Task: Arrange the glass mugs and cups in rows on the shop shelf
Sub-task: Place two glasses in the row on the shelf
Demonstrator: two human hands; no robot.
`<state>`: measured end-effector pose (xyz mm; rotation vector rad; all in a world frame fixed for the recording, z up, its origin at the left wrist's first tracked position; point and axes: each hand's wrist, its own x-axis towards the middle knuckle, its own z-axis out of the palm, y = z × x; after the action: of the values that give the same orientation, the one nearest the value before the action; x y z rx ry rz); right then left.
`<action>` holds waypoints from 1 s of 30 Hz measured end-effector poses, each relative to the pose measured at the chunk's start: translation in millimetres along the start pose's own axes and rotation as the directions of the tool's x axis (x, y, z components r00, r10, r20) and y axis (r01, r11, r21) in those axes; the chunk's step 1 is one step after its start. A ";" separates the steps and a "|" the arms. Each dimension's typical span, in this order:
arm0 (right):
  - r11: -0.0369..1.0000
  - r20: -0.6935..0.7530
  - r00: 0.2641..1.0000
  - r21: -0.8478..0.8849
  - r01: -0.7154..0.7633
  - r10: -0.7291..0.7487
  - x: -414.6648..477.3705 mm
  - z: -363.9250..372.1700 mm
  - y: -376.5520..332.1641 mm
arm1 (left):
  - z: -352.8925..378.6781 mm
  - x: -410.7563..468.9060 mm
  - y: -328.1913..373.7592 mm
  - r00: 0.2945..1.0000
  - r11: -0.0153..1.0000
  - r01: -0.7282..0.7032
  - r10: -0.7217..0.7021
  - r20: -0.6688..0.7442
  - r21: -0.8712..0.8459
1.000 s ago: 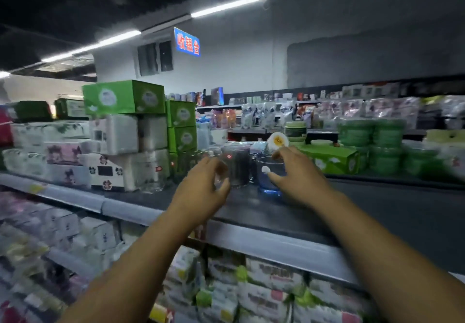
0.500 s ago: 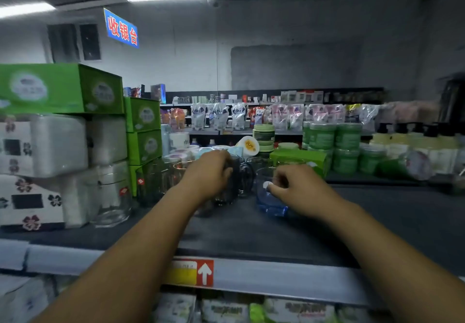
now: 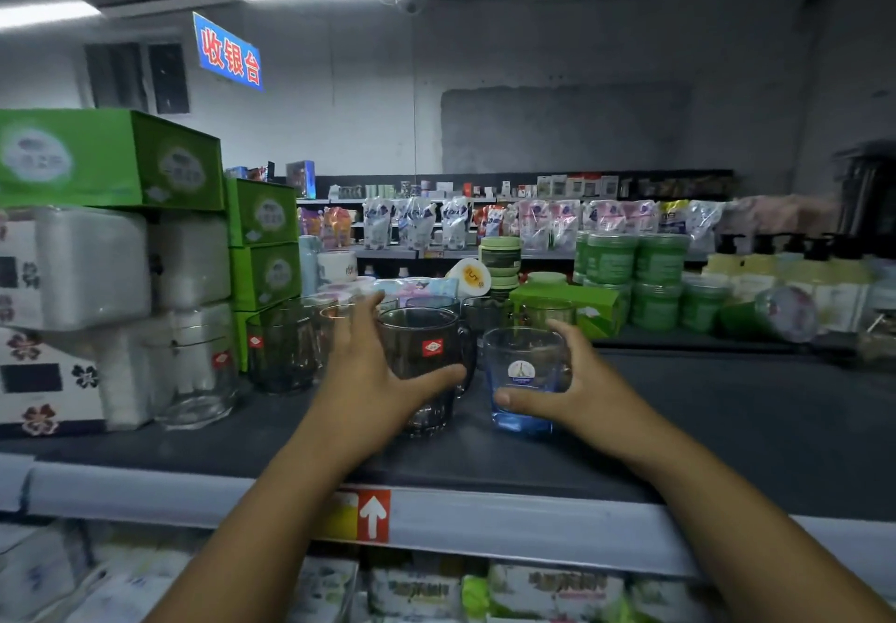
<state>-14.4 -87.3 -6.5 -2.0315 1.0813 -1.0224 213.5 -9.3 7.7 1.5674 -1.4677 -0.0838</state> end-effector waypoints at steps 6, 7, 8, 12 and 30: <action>0.998 -0.108 0.993 -0.010 -0.057 0.056 7.0 1.6 8.3 | 15.0 6.1 -12.1 0.986 0.964 0.157 -0.140 0.096 -0.213; 0.998 -0.122 0.990 -0.005 -0.067 0.066 6.3 1.4 7.9 | 15.6 6.4 -14.2 0.988 0.969 0.146 -0.131 0.083 -0.202; 0.997 -0.131 0.989 0.002 -0.075 0.074 5.8 1.2 7.3 | 15.9 6.9 -15.6 0.989 0.970 0.139 -0.127 0.071 -0.202; 0.994 -0.186 0.977 0.046 -0.101 0.107 4.5 -1.2 4.0 | 16.8 9.6 -13.4 0.995 0.973 0.090 -0.080 0.051 -0.214; 0.983 -0.600 0.779 0.096 -0.153 0.180 -259.7 -292.7 24.0 | 166.6 -128.7 270.8 0.963 0.757 -0.187 0.267 0.035 -0.627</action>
<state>-366.2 80.4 35.9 -1.5518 1.5120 -1.6464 -124.4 46.5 25.7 0.8478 -1.5105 -0.4825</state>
